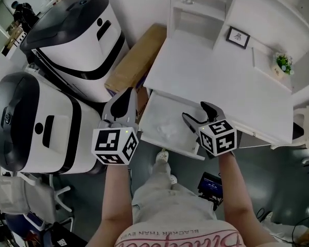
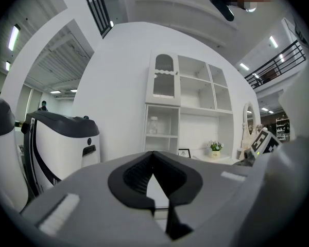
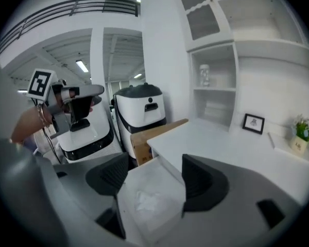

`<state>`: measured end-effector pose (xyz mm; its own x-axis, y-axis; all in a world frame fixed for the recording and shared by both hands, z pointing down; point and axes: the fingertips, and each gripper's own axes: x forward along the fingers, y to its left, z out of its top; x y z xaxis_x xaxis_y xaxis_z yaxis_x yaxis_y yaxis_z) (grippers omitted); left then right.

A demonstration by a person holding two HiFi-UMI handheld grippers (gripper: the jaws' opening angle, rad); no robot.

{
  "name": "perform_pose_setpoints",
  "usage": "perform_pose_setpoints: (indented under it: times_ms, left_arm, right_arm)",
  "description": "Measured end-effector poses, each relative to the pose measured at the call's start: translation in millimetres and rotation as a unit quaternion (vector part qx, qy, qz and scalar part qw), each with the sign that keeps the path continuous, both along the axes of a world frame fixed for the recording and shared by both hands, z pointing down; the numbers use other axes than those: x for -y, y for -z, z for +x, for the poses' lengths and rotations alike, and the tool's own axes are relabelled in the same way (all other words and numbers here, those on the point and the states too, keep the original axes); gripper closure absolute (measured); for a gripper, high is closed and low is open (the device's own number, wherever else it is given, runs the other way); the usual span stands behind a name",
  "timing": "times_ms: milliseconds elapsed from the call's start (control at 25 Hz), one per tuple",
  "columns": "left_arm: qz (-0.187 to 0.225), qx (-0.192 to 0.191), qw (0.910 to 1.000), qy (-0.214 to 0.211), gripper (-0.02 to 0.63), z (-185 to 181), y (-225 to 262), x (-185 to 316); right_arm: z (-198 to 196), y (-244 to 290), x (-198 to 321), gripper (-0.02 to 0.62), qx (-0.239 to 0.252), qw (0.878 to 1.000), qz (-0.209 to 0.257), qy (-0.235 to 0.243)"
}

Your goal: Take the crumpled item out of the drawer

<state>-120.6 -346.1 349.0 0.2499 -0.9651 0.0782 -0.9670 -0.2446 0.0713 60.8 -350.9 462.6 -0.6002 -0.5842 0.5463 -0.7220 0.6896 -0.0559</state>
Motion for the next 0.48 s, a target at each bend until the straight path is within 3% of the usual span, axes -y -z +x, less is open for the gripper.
perform_pose_setpoints:
  times_ms: [240, 480]
  left_arm:
    - [-0.031, -0.002, 0.9995, -0.006, 0.597, -1, -31, 14]
    - [-0.056, -0.003, 0.9984, -0.008, 0.597, -6, -59, 24]
  right_arm:
    - [-15, -82, 0, 0.264, -0.028, 0.994, -0.099, 0.025]
    - [-22, -159, 0, 0.265, -0.044, 0.981, -0.186, 0.030]
